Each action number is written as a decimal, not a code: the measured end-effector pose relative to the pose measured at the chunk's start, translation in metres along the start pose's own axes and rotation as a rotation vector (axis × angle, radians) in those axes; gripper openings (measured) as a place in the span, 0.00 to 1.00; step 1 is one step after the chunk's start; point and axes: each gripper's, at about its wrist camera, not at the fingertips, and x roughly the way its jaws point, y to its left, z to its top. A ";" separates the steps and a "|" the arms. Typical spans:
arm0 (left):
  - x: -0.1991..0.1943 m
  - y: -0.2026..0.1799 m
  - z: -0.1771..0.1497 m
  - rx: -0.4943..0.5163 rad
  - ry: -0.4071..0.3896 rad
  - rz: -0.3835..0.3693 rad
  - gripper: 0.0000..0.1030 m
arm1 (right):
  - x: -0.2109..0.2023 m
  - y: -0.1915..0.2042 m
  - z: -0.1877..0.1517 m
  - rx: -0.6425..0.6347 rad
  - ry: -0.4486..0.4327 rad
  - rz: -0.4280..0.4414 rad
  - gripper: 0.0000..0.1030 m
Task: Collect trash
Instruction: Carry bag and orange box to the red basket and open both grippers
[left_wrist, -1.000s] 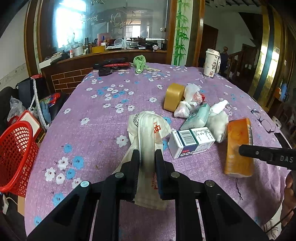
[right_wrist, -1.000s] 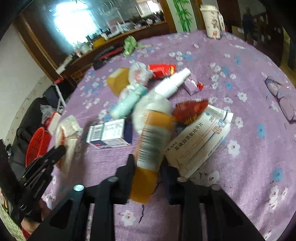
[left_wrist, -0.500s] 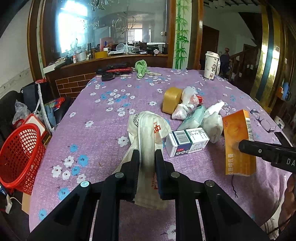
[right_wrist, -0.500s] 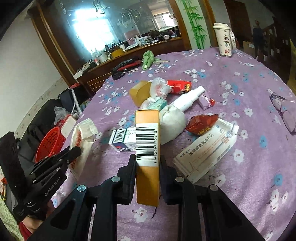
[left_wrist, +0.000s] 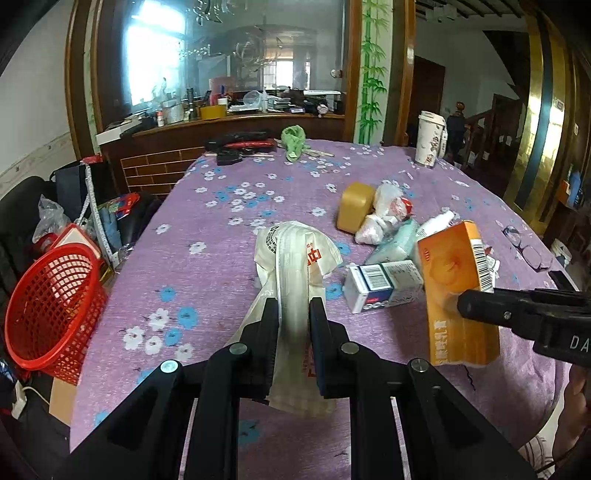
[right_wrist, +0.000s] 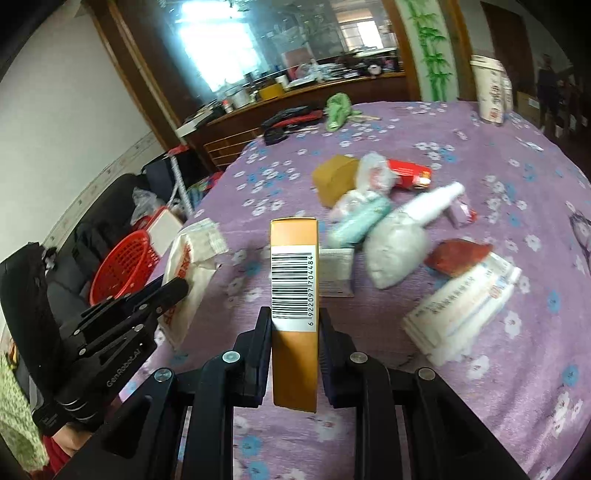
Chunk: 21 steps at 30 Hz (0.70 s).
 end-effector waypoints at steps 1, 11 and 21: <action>-0.002 0.004 0.000 -0.006 -0.002 0.005 0.16 | 0.002 0.004 0.002 -0.007 0.006 0.011 0.24; -0.029 0.070 0.010 -0.092 -0.051 0.099 0.16 | 0.025 0.060 0.025 -0.112 0.056 0.082 0.24; -0.053 0.161 0.011 -0.219 -0.084 0.230 0.16 | 0.057 0.143 0.060 -0.220 0.084 0.193 0.24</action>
